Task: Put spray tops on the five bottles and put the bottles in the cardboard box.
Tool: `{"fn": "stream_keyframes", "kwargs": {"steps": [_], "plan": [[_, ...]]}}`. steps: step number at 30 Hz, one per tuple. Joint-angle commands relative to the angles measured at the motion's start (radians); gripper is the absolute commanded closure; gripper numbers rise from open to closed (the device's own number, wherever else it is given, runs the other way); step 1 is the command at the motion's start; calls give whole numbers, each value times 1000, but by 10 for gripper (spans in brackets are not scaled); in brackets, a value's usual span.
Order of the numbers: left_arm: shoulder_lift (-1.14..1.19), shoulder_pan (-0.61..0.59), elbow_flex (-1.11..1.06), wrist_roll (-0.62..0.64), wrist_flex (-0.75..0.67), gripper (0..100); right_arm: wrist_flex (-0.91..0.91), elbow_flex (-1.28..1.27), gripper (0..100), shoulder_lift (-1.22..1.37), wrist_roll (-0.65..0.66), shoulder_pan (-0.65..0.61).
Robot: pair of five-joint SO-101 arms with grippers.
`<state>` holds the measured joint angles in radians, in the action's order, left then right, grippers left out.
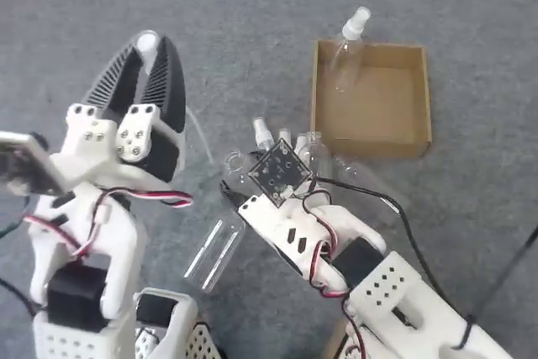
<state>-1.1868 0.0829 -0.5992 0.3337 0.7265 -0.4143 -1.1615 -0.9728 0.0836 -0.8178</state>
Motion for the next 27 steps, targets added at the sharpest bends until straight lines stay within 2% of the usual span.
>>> {"fn": "stream_keyframes", "kwargs": {"steps": [1,12,15,27], "plan": [[0,14,-31,12,-71,988,21,6,994,-42,-11,-7],[0,66,-127,15,-169,988,21,5,994,-41,-11,-7],[0,66,-145,51,-172,988,21,5,994,-41,-11,-7],[0,68,-125,52,-170,988,24,-20,994,-48,-11,-7]]}}
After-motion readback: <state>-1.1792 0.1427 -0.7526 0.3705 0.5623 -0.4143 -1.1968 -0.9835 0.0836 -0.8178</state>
